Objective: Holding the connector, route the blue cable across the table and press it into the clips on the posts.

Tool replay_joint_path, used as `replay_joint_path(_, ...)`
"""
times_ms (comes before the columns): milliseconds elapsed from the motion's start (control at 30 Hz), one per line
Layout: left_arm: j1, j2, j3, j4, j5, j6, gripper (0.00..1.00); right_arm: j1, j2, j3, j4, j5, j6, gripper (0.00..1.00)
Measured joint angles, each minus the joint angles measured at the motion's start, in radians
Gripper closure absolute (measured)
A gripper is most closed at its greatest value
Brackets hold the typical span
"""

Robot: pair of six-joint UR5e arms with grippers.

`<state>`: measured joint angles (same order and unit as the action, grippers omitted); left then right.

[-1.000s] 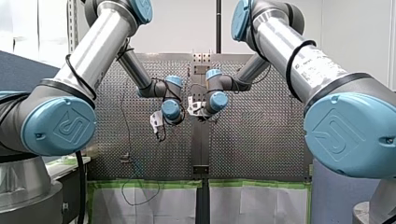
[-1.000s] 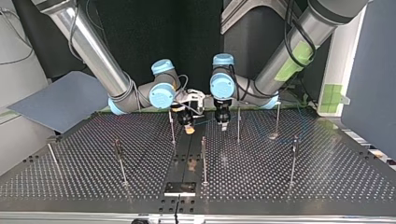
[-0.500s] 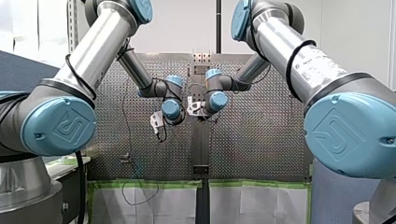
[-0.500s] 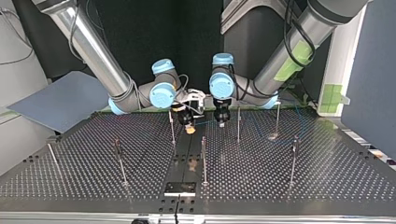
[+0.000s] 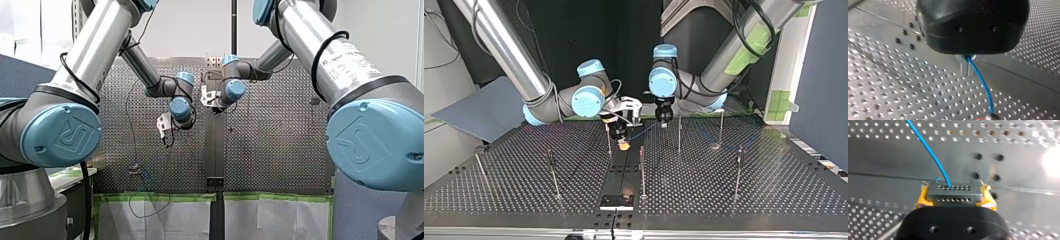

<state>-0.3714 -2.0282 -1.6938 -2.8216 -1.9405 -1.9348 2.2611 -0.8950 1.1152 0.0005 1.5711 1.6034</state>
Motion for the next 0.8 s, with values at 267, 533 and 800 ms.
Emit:
replay_joint_path(267, -0.007, 0.075, -0.013, -0.011, 0.003, 0.012, 1.0, -0.002, -0.077, 0.064, 0.007, 0.003, 0.026, 1.0)
replay_joint_path(533, -0.024, 0.154, -0.013, -0.035, 0.013, 0.021, 1.0, 0.001, -0.159, 0.104, 0.062, 0.004, 0.031, 1.0)
replay_joint_path(800, -0.033, 0.233, -0.013, -0.042, 0.022, 0.025, 1.0, -0.005, -0.246, 0.105, 0.12, 0.003, 0.03, 1.0)
